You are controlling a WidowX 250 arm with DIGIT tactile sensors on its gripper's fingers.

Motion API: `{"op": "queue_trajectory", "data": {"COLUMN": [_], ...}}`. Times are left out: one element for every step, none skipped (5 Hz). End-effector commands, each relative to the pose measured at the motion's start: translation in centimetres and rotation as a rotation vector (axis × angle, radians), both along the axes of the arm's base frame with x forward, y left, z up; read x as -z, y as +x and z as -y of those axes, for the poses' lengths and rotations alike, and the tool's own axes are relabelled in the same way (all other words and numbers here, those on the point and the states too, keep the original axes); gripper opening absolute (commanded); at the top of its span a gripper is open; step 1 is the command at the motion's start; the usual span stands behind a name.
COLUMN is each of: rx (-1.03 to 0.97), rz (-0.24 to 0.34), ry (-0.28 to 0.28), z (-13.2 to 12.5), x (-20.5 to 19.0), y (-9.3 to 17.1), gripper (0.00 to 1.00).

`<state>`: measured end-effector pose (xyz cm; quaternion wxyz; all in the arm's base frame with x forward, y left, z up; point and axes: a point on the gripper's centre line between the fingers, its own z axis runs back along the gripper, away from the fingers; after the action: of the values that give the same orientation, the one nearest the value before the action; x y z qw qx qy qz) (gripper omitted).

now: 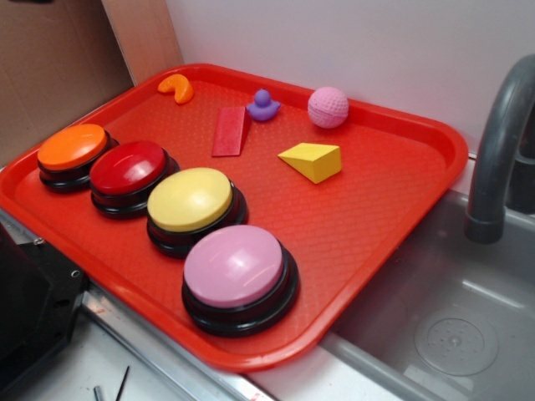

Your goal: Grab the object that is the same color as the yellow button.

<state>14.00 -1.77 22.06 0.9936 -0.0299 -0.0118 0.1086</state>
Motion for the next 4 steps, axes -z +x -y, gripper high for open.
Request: {"op": "queue_trajectory", "data": {"rx": [-0.329,-0.51,-0.759,-0.889], "rz": [0.064,0.075,0.099,0.068], "ry": [0.045,0.043,-0.045,-0.047], "z": [1.1,2.1,2.7,3.5], "x": [1.6,3.0,4.4,6.0], "y": [3.2,5.4,7.9,10.2], "gripper": [1.0,1.0,1.0,1.0]}}
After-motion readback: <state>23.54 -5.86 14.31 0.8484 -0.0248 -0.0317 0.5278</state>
